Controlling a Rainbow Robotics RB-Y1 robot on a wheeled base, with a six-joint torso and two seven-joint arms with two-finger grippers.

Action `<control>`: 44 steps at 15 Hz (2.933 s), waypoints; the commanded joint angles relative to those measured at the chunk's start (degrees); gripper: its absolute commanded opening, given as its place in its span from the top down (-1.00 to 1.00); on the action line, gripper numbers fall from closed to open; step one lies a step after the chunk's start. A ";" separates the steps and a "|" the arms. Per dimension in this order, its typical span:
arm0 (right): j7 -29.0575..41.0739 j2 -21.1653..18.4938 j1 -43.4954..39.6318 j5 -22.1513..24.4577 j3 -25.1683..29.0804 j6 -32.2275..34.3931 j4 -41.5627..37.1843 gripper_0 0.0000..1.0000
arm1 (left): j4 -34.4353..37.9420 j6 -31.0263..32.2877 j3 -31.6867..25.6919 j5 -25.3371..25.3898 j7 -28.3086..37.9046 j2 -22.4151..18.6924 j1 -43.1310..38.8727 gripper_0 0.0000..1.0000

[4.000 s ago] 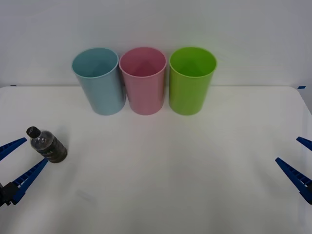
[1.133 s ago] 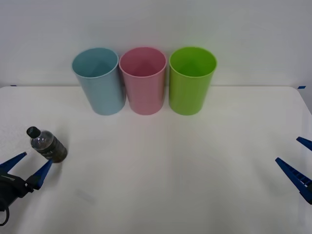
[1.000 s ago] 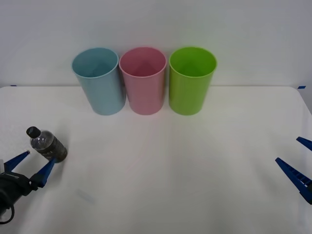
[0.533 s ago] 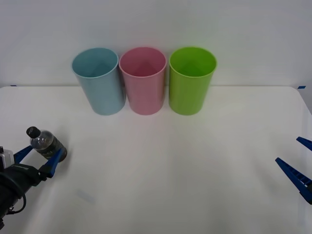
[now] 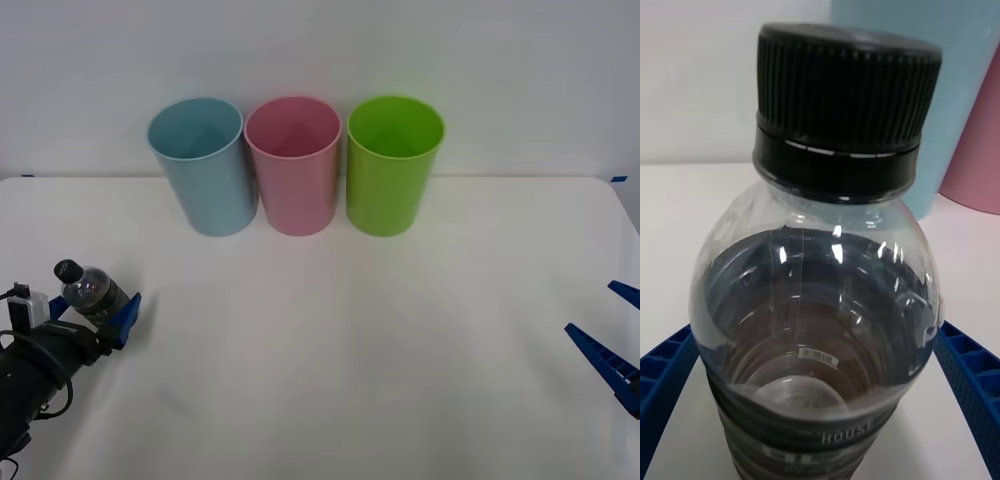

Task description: Grasp the object on the table and drop it into the matching bin: aluminum can to the light blue bin, PET bottle to the pink bin.

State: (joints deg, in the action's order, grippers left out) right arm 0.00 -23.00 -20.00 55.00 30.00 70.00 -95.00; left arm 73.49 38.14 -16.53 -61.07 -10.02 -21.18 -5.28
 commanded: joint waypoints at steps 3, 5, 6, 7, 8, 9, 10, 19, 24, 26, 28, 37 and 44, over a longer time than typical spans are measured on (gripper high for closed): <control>0.00 0.00 0.00 0.00 0.00 0.00 0.00 -1.00 | -1.42 0.01 0.01 -0.02 -0.71 0.18 1.23 -1.00; 0.00 0.00 0.00 0.00 0.00 0.00 0.00 -1.00 | -1.51 0.01 -0.08 -0.02 -0.79 0.18 1.32 -1.00; 0.00 0.00 0.00 0.00 0.00 0.00 0.00 -1.00 | -1.42 0.01 -0.08 -0.02 -0.88 0.18 1.23 -1.00; 0.00 0.00 0.00 0.00 0.00 0.00 0.00 -1.00 | -1.42 0.01 -0.08 -0.02 -0.97 0.18 1.32 0.46; 0.00 0.00 0.00 0.00 0.00 0.00 0.00 -1.00 | -1.42 0.01 -0.08 0.07 -1.06 0.18 1.23 1.00; 0.00 0.00 0.00 0.00 0.00 0.00 0.00 -1.00 | -1.42 0.01 -0.08 0.33 -1.23 0.18 1.23 1.00; 0.00 0.00 0.00 0.00 0.00 0.00 0.00 -1.00 | -1.42 0.01 -0.08 0.42 -1.23 0.09 1.23 1.00; 0.00 0.00 0.00 0.00 0.00 0.00 0.00 -1.00 | -1.24 5.46 -3.42 1.48 -0.97 -0.61 0.09 1.00; 0.00 0.00 0.00 0.00 0.00 0.00 0.00 -1.00 | 6.40 5.98 -2.63 7.63 -0.09 -4.13 -6.94 1.00; 0.00 0.00 0.00 0.00 0.00 0.00 0.00 -1.00 | 10.45 5.98 -2.80 10.97 -0.27 -4.75 -9.75 1.00; 0.00 0.00 0.00 0.00 0.00 0.00 0.00 -1.00 | 15.19 5.98 -3.86 13.34 -0.18 -5.36 -12.12 1.00; 0.00 0.00 0.00 0.00 0.00 0.00 0.00 -1.00 | 25.65 -2.01 1.68 16.95 3.42 -8.35 -3.60 1.00; 0.00 0.00 0.00 0.00 0.00 0.00 0.00 -1.00 | 29.08 -10.54 10.29 16.95 11.16 -11.95 5.63 1.00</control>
State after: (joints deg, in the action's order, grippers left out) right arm 0.00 -23.00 -20.00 55.00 30.00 70.00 -95.00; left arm 102.48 28.87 -7.29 -44.11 1.07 -33.00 -0.64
